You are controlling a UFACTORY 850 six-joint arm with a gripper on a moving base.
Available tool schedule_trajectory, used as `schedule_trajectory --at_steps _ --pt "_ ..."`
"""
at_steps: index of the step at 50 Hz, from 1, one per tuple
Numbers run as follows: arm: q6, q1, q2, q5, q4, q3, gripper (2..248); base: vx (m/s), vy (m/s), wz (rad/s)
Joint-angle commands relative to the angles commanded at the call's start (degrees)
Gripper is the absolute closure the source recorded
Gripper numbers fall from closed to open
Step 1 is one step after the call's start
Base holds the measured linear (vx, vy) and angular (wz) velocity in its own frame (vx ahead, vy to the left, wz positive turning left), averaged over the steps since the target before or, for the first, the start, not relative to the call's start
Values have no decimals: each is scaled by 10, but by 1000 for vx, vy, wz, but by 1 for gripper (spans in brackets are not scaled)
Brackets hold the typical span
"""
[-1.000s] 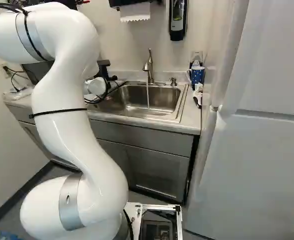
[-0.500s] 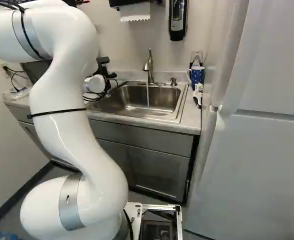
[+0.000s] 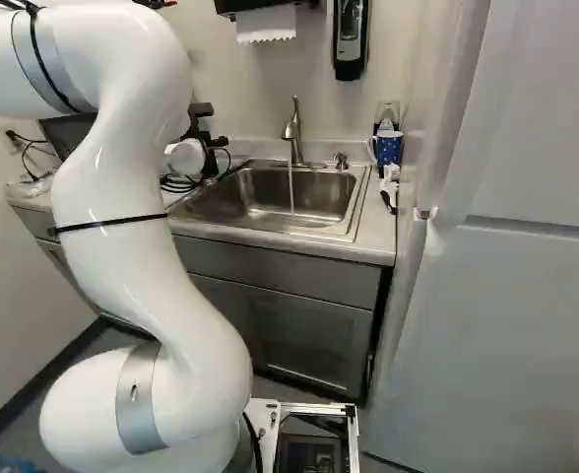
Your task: Rinse the cup and place it in the tray
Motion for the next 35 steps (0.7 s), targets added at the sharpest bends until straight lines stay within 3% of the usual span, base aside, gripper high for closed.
schedule_trajectory --at_steps 35 --pt "0 0 24 -43 0 -14 3 0 0 0"
